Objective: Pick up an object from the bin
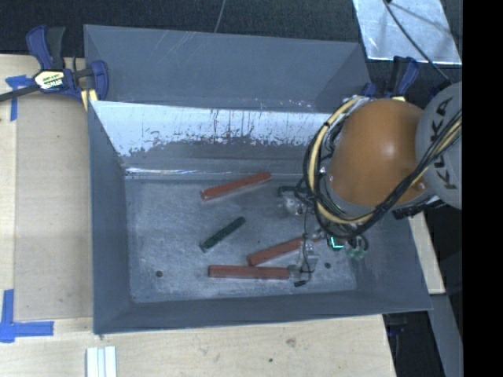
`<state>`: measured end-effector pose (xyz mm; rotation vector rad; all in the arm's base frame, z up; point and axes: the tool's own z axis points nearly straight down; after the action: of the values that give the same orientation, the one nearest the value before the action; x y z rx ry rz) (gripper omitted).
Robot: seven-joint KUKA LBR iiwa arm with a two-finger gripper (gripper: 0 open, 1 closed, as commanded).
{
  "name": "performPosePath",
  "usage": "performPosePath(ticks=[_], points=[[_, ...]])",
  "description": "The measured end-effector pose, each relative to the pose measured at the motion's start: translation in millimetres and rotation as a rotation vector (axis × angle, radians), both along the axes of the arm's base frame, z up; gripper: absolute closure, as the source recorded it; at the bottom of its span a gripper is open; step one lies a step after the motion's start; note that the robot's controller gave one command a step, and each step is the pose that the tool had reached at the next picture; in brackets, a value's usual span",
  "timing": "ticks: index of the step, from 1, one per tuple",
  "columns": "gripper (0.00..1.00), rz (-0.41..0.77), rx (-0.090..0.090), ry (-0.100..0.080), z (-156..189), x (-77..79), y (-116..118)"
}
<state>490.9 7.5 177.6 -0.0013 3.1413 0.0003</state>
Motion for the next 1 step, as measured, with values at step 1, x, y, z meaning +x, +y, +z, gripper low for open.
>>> performPosePath(ticks=[1], points=[[0.0, 0.0, 0.0, -0.002, 0.8, 0.7, 0.0]])
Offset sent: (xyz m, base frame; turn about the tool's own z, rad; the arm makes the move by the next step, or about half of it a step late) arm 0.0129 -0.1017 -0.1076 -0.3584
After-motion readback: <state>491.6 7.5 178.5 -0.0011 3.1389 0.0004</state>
